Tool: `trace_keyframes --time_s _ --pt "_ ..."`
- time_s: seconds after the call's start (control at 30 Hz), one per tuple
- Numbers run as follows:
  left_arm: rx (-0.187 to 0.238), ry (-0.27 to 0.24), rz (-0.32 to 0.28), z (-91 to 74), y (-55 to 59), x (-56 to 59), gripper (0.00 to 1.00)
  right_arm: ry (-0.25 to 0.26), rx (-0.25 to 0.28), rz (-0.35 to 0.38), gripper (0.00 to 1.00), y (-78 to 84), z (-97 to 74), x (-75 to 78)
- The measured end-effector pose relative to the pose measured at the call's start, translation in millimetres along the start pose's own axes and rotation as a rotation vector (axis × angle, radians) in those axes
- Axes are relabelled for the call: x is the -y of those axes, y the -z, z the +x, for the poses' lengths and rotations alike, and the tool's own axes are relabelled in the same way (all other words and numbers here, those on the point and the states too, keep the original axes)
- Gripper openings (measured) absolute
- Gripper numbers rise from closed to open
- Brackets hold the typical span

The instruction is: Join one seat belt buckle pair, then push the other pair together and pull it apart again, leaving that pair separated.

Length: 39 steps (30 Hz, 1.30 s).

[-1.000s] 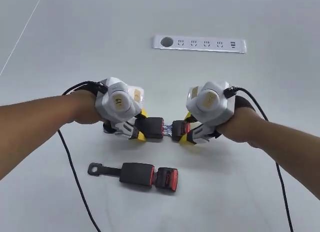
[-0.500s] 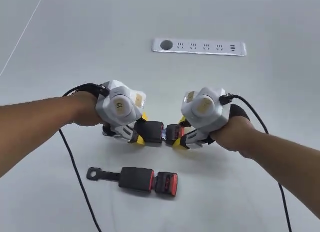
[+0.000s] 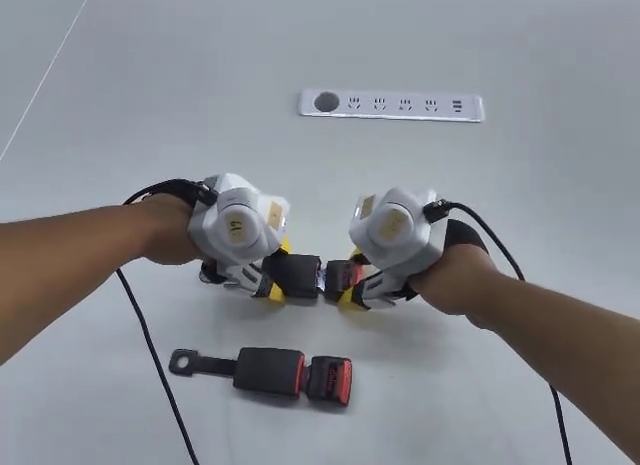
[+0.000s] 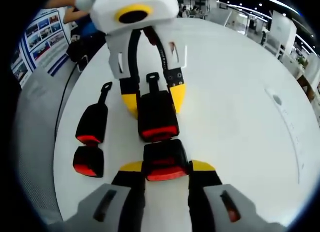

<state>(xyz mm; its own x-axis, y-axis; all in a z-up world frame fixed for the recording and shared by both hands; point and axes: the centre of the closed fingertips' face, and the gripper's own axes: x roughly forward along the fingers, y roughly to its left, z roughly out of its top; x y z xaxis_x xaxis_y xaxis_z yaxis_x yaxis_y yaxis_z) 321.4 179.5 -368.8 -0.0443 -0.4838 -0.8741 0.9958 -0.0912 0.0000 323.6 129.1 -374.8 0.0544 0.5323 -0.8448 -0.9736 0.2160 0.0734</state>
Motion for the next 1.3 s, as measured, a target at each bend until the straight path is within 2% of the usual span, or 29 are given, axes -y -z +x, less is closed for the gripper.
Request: trace_keyframes --time_s 0.4,0.63,1.0,1.3 --pt "-0.006 0.003 0.002 2.3 4.5 -3.0 0.34 -0.001 -0.037 -0.017 0.31 0.1 0.8 1.1" --pt "0.010 -0.003 -0.025 2.4 6.4 -3.6 0.34 -0.002 -0.043 -0.016 0.32 1.4 -0.1 0.8" --pt "0.012 -0.007 -0.041 3.0 8.6 -3.3 0.34 0.000 -0.058 -0.023 0.32 2.0 -0.5 -0.7" --pt "0.006 -0.008 -0.043 2.8 8.4 -2.2 0.34 0.007 -0.091 -0.018 0.32 14.2 -8.0 -1.4"
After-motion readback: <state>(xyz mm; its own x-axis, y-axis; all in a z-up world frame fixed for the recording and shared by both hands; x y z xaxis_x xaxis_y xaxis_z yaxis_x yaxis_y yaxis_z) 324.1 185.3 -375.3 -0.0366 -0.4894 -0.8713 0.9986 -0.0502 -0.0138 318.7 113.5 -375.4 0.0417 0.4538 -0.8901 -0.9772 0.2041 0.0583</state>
